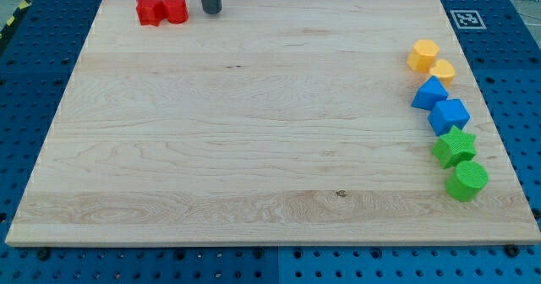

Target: Move your arm to top right of the board

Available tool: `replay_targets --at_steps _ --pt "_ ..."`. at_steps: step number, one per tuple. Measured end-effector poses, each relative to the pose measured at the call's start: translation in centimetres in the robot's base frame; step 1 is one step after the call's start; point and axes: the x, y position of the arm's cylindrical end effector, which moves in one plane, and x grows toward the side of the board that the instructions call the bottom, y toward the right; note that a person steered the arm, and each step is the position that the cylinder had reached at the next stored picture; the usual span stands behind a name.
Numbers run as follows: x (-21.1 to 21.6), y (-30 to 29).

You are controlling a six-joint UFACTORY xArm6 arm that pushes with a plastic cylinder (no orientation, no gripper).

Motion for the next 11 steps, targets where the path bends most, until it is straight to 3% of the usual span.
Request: replay_targets --at_steps 2,5,11 --pt "-2.0 7.0" --pt "-1.9 9.2" --pt "-1.6 32.0"
